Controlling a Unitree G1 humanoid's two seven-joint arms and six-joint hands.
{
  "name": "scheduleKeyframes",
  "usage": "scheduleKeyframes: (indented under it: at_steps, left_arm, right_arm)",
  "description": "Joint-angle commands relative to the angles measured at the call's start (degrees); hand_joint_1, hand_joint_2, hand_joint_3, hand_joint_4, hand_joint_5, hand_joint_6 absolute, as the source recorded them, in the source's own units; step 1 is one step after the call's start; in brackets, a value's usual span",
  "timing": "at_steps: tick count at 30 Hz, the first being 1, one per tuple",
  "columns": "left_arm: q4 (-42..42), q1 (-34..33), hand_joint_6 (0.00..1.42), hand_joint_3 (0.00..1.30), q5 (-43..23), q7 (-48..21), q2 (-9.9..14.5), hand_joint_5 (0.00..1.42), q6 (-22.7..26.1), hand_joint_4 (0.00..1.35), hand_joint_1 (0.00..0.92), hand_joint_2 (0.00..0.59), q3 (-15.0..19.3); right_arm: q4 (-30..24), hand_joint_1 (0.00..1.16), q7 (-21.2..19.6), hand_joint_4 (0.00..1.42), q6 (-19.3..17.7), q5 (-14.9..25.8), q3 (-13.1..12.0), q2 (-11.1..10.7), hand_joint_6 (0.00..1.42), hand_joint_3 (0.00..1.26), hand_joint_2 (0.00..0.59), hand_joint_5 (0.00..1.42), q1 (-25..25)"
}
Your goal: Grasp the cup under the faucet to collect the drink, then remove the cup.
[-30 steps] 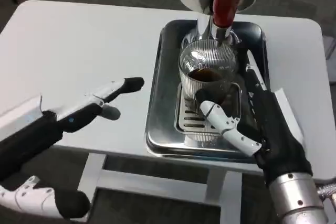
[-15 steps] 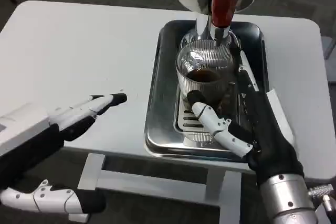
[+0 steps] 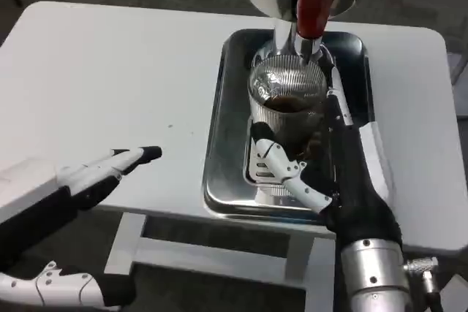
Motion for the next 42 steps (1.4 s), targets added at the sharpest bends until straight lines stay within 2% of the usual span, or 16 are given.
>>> scheduleKeyframes:
  at_steps: [1,9,16,23,33,42]
  left_arm:
    - [-0.29,1.46,0.15,0.00,-0.60,0.27,1.46,0.00,0.27,0.00,0.000,0.060,0.42]
    - [0.83,1.02,0.15,0.00,-0.60,0.17,2.17,0.00,0.53,0.00,0.000,0.066,-0.35]
    - [1.43,0.39,0.15,0.00,-0.59,0.28,2.90,0.00,0.50,0.00,0.000,0.065,-1.22]
    - [1.42,0.72,0.15,0.00,-0.90,0.08,3.25,0.00,0.60,0.00,0.000,0.067,-1.37]
    - [0.80,2.27,0.15,0.00,-1.80,-0.71,4.20,0.00,0.64,0.00,0.000,0.062,-0.72]
    - [-0.45,4.55,0.15,0.00,-2.63,-1.06,5.30,0.00,0.65,0.00,0.000,0.062,0.11]
  right_arm:
    - [1.74,0.54,-3.69,0.00,-0.74,-1.23,-0.34,1.92,0.00,0.00,0.277,0.00,-1.13]
    - [1.87,0.55,-5.49,0.00,-1.55,-0.31,-1.67,1.44,0.00,0.00,0.280,0.00,-3.01]
    - [4.32,0.55,-2.91,0.00,-4.64,4.77,-2.94,1.07,0.00,0.00,0.276,0.00,-3.95]
    - [5.66,0.53,-0.98,0.00,-6.12,7.02,-3.23,0.80,0.00,0.00,0.264,0.00,-4.55]
    - [6.42,0.58,-0.19,0.00,-5.14,5.71,-2.56,0.99,0.00,0.00,0.242,0.00,-5.01]
    - [10.80,0.59,-3.15,0.00,-5.57,3.74,-1.31,2.69,0.00,0.00,0.246,0.00,-5.70]
